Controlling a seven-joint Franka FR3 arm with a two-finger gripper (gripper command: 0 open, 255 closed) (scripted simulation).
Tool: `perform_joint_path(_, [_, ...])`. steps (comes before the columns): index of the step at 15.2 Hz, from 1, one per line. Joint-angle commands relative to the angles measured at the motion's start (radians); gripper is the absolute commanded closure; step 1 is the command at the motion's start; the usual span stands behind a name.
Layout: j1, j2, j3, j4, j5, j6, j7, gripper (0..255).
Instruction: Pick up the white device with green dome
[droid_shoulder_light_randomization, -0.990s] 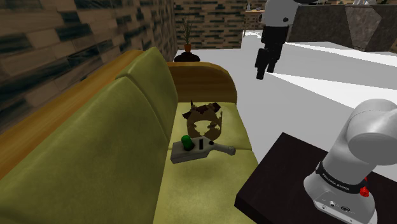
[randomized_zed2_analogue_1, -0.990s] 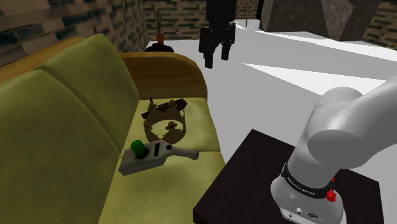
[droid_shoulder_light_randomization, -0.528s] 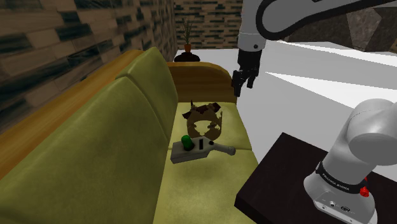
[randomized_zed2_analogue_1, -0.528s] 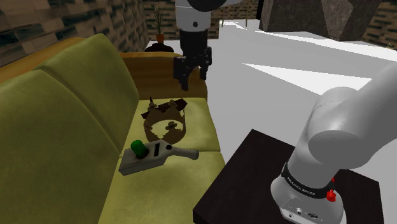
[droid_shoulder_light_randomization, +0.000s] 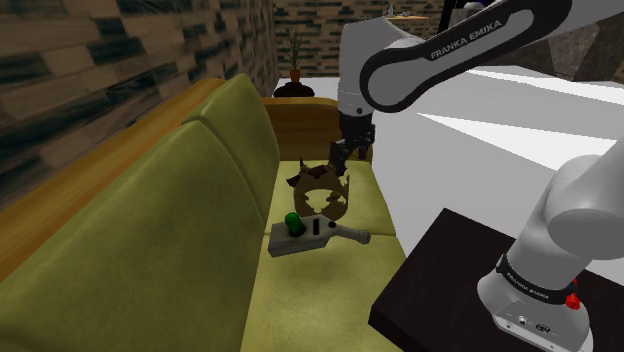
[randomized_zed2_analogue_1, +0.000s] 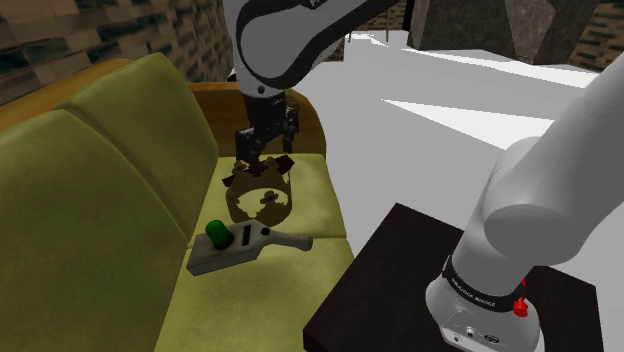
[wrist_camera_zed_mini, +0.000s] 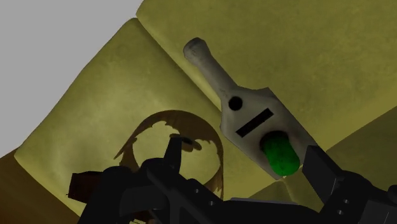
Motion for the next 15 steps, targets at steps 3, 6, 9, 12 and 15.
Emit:
perform_joint_path(3, [-0.006,0.154,0.056,0.039,-0.072,0.114,0.118,0])
perform_joint_path(6, [-0.008,0.276,0.082,0.095,-0.152,0.172,0.215,0])
perform_joint_path(9, [0.003,0.402,0.090,0.165,-0.246,0.212,0.316,0])
perform_joint_path(12, [0.032,0.528,0.077,0.250,-0.339,0.235,0.410,0])
perform_joint_path(15, [0.072,0.652,0.052,0.347,-0.418,0.244,0.490,0])
